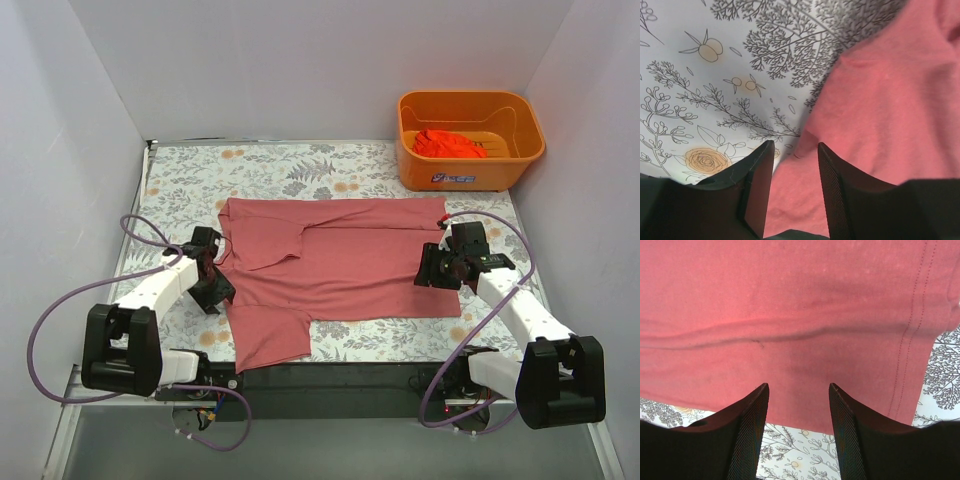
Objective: Fold and stack the t-shirts
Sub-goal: Fold the tshirt
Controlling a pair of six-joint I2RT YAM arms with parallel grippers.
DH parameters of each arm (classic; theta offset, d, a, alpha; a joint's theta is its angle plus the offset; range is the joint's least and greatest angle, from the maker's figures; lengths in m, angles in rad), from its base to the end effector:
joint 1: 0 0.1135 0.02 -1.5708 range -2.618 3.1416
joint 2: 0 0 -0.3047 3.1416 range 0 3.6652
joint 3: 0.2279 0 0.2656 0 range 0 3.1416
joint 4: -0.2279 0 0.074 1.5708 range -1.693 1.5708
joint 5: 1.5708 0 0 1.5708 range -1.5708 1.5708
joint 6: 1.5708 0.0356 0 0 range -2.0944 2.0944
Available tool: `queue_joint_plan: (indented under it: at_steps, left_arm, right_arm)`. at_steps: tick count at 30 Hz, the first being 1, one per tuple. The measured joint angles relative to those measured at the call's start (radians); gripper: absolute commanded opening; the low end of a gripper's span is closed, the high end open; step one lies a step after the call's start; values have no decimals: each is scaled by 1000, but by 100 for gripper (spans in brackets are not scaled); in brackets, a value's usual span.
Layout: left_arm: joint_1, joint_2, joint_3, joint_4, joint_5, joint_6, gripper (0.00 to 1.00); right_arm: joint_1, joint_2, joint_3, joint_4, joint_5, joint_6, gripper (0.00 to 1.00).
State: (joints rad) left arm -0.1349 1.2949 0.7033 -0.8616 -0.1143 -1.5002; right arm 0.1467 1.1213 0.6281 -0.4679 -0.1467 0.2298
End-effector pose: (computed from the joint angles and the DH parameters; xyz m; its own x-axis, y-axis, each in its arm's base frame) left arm 0.1968 -0.0226 0.2036 -0.1895 -0.9744 -0.1213 -0.9731 0.2028 -0.1090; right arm 0.2035 0.0353 0.2288 -0.8415 0.1035 -0.5303 -0.0367 0.9683 0.2471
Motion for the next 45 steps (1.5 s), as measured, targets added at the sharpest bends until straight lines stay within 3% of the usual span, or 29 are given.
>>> queue_joint_plan:
  at_steps: [28,32,38,45]
  left_arm:
    - [-32,14,-30,63,1,-16,38]
    - [-32,29,-36,69,-2,-17,29]
    - [-32,31,-37,61,-10,-19,0]
    - [-33,31,-37,64,-2,-7,0]
  right_arm:
    - [0,-23,-31,24,7,-2,58]
    - [0,-31,-36,22,25,-2,58]
    - [0,-56,-36,12,92,-1,58]
    - [-63,-86,-37,-53,171,26,59]
